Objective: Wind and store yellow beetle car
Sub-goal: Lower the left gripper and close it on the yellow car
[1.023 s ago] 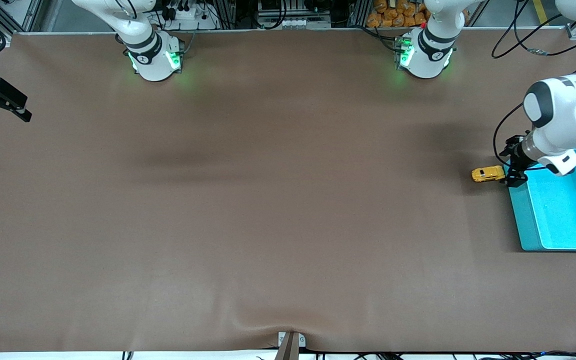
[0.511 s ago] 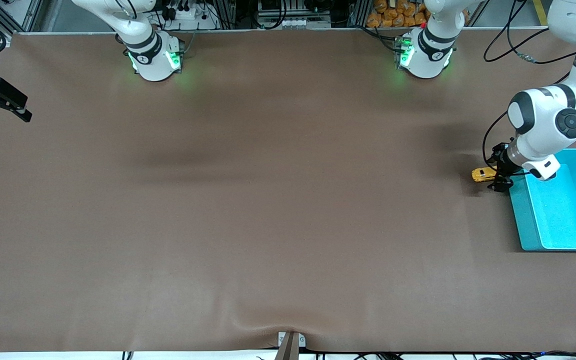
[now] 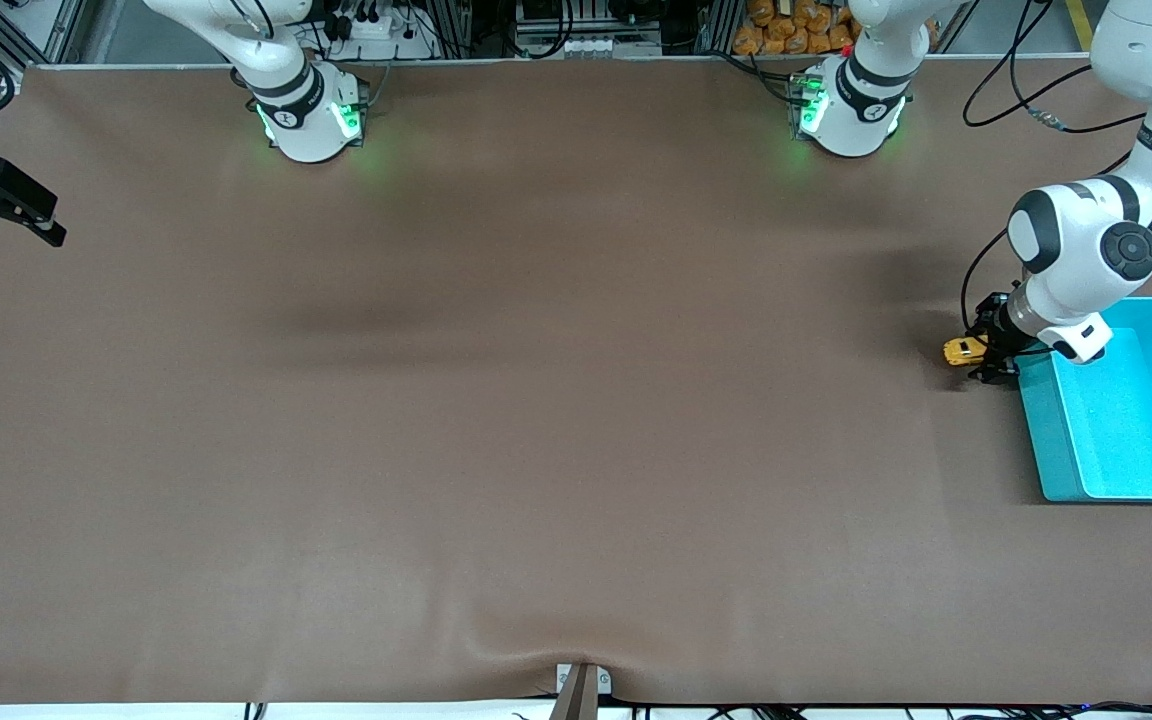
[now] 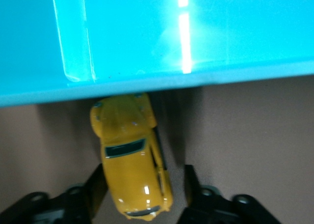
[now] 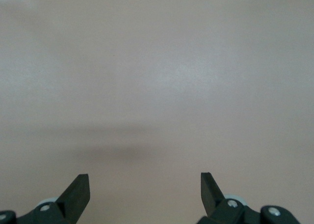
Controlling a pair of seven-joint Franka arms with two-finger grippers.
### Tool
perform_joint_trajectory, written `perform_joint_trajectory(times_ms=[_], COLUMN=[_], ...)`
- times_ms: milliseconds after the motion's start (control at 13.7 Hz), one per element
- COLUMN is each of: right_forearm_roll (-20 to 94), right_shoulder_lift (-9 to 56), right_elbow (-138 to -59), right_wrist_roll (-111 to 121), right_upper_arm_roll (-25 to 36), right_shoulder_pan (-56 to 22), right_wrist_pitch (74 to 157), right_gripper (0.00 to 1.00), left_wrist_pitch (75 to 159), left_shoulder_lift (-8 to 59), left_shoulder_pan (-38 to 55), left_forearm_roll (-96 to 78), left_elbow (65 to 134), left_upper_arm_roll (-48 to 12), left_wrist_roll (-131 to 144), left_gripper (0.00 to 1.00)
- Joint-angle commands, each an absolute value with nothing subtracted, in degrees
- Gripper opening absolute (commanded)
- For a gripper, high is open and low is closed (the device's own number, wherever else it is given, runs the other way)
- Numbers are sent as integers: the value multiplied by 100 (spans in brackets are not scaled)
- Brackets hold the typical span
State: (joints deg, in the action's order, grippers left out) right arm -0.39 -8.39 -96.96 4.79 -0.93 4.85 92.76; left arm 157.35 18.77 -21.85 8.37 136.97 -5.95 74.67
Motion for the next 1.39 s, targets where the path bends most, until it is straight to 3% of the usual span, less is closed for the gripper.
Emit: perform_joint_trajectory(times_ms=[0, 219, 658, 1023, 1315], right_forearm_roll=[-53, -53, -53, -97, -88], right_shoulder_lift=[-782, -782, -782, -782, -782], right_elbow=[-9598, -9598, -9598, -9554, -9554], right_wrist_roll=[413, 413, 413, 404, 404], right_upper_arm_roll=[-114, -114, -114, -123, -123], right_shoulder_pan=[510, 510, 510, 510, 510], right_wrist_pitch=[9255, 9246, 9246, 9237, 9237], right_gripper=[100, 100, 100, 100, 100], left_wrist_pitch=[15856, 15742, 14644, 13423, 13148], left_shoulder_lift=[1837, 1697, 1100, 1019, 993], left_shoulder_pan=[-2189, -2110, -1556, -1556, -1634], left_forearm_roll=[747, 756, 826, 1150, 1432], left_elbow=[13746, 13746, 13588, 12790, 12472], left_upper_arm_roll=[-624, -642, -650, -852, -861], left_wrist_roll=[7532, 7523, 7620, 7541, 6771], left_gripper=[0, 0, 0, 0, 0])
